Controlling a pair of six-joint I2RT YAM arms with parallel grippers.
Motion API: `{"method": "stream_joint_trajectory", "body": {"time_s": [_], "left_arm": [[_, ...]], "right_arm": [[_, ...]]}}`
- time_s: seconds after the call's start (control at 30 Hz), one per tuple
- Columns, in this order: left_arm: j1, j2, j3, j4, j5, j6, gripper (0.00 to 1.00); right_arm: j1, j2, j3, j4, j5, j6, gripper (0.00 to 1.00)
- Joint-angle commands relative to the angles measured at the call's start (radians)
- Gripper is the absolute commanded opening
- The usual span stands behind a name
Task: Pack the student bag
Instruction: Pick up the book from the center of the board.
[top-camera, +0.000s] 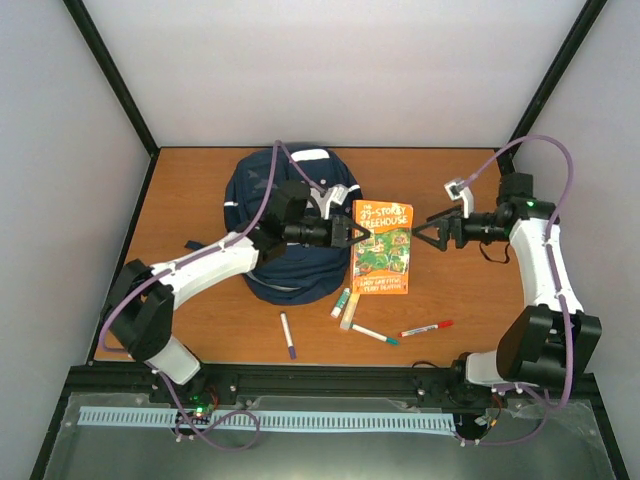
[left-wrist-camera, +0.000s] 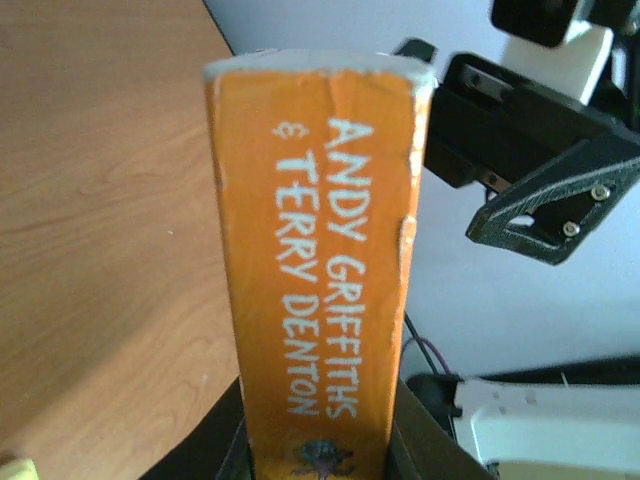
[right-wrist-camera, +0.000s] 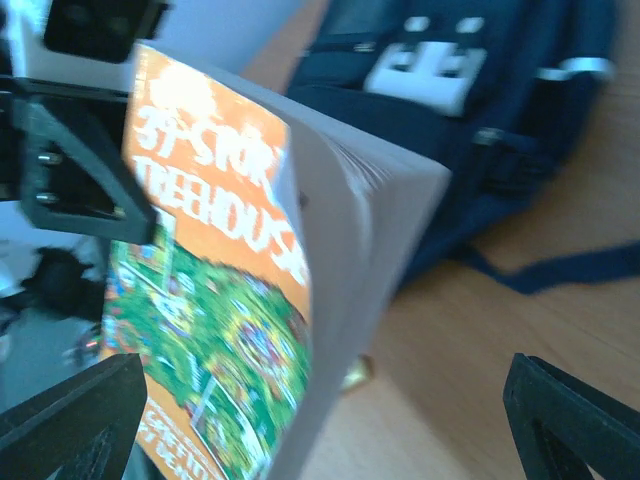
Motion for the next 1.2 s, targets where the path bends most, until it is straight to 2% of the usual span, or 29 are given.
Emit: {"method": "stream_joint_trajectory", "body": {"time_s": [0.0, 0.07, 0.3, 0.43, 0.53, 0.63, 0.77, 1.0, 1.13, 1.17], "left_arm": [[-0.003, -0.114, -0.024, 0.058, 0.12, 0.084, 0.01], [-0.002, -0.132, -0.026, 0.047, 0.147, 0.101, 0.01], [-0.002, -0.171, -0.047, 0.065, 0.228, 0.128, 0.01], [-0.002, -0.188, -0.073, 0.099, 0.27, 0.129, 0.01], [-0.002, -0.202, -0.086, 0.104, 0.283, 0.144, 0.01], [-0.003, -0.211, -0.093, 0.101, 0.285, 0.156, 0.01], [-0.002, -0.207, -0.095, 0.102, 0.282, 0.163, 0.01], [-0.003, -0.199, -0.092, 0.098, 0.279, 0.172, 0.01], [-0.002, -0.189, -0.082, 0.072, 0.271, 0.195, 0.01], [-0.003, -0.182, -0.078, 0.067, 0.27, 0.204, 0.01]], "right_arm": [[0.077, -0.019, -0.02, -0.036, -0.215, -0.059, 1.0], [0.09, -0.03, -0.034, 0.019, -0.203, -0.011, 1.0], [0.124, 0.024, -0.013, 0.015, -0.222, 0.002, 0.98], [0.124, 0.073, 0.025, -0.077, -0.32, -0.086, 0.93], [0.123, 0.102, 0.055, -0.195, -0.388, -0.197, 0.82], [0.123, 0.107, 0.059, -0.248, -0.451, -0.242, 0.68], [0.128, 0.094, 0.038, -0.247, -0.484, -0.234, 0.49], [0.145, 0.07, 0.003, -0.219, -0.459, -0.2, 0.29], [0.146, 0.051, -0.004, -0.213, -0.464, -0.195, 0.05], [0.146, 0.044, -0.003, -0.21, -0.467, -0.189, 0.03]]}}
